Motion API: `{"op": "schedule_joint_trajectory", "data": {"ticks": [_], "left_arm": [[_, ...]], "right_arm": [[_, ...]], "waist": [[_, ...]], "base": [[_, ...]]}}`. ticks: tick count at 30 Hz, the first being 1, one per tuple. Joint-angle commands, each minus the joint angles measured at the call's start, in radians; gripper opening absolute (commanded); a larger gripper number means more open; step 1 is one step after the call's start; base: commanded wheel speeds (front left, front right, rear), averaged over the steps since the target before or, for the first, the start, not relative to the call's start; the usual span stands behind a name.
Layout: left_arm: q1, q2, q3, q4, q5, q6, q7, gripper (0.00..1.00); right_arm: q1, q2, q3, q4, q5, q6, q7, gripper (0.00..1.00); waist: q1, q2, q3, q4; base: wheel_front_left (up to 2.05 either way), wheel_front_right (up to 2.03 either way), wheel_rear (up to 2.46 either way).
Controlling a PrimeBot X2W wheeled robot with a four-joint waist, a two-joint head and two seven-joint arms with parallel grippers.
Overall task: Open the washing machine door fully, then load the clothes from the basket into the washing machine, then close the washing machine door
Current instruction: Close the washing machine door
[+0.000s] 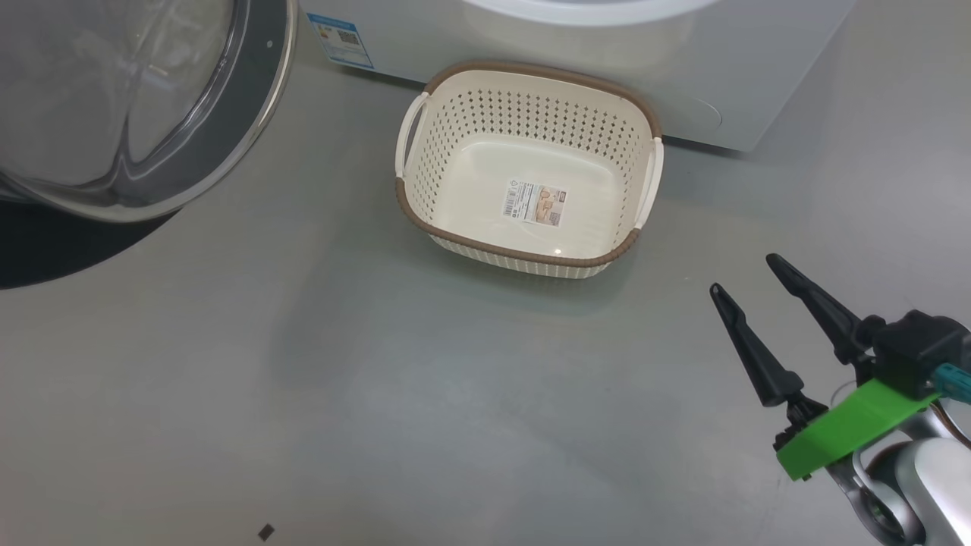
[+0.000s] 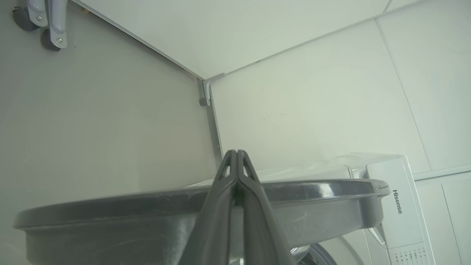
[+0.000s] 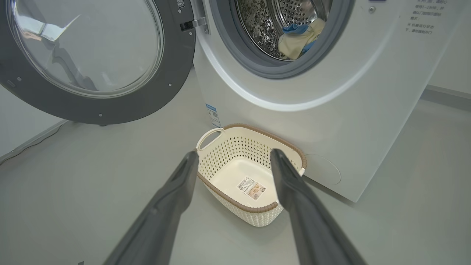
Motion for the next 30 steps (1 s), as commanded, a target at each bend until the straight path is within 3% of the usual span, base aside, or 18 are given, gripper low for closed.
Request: {"op": "schedule_joint_trajectory", "data": {"ticks": [1,30], "left_arm": [[0.008,0.054,0.002,-0.042,0.005,0.003,0.009,0.0],[0.055,0.04,-0.008,-0.149,-0.06,0.08,0.17,0.0]], "right_arm": [[-0.011,-0.026,0.014,-0.028,0.006,0.0,-0.007,1.0],[-0.025,-0.019,0.032,-0.013,0.014,0.0,-0.015,1.0]], "waist": [[0.0,-0.0001,0.0,0.0],[0.0,-0.0001,-0.002,0.006]], "base": [[0.0,0.0,0.0],[0.0,0.0,0.0]]}}
